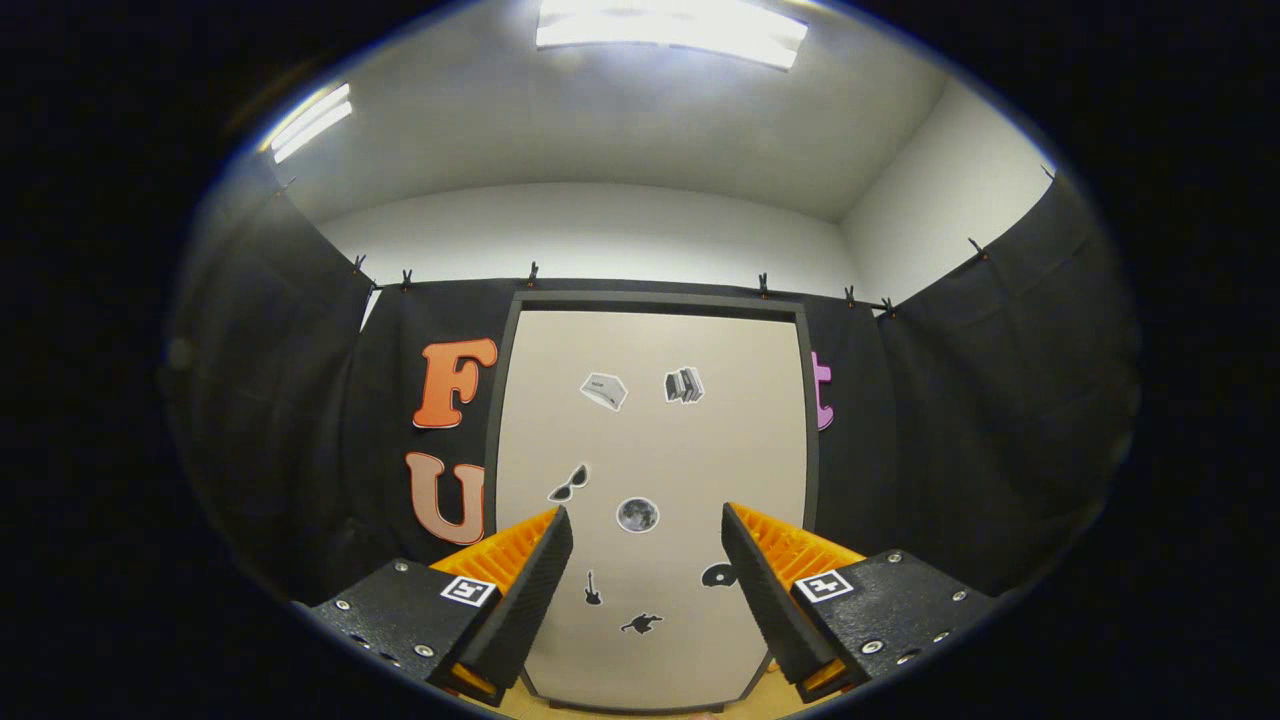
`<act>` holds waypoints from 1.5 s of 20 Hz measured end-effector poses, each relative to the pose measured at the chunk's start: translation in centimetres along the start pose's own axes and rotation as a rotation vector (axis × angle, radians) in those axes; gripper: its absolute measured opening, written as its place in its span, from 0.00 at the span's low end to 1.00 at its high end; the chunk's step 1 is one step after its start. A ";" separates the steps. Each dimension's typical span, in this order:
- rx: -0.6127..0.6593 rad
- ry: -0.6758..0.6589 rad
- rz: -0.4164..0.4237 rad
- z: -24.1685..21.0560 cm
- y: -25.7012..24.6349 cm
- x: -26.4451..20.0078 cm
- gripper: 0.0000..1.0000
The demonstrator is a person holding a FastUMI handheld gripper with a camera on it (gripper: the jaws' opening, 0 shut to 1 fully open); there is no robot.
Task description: Open the shoe cabinet door, grab the shoes and put them into the shoe cabinet, then close the shoe cabinet door.
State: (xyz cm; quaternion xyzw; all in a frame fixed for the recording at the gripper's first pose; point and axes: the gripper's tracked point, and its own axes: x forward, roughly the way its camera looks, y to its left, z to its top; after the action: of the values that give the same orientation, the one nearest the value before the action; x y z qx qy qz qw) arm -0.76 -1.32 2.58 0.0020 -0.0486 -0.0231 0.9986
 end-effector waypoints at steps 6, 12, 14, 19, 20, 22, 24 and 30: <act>0.011 0.032 0.006 -1.4 0.6 0.3 0.93; 0.063 0.108 0.023 -4.8 2.4 1.1 0.93; 0.082 0.150 0.062 -6.3 4.3 1.5 0.93; 0.095 0.273 0.149 -11.3 9.6 3.1 0.93; 0.081 0.307 0.148 -13.0 10.2 3.7 0.94; 0.064 0.378 0.145 -16.0 11.3 4.6 0.93; 0.074 0.426 0.149 -18.1 12.4 5.6 0.90; 0.152 0.516 0.135 -22.2 14.9 7.9 0.73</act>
State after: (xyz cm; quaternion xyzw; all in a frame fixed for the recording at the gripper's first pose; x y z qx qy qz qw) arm 9.92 13.25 -18.67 0.0793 0.2059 0.0486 0.9741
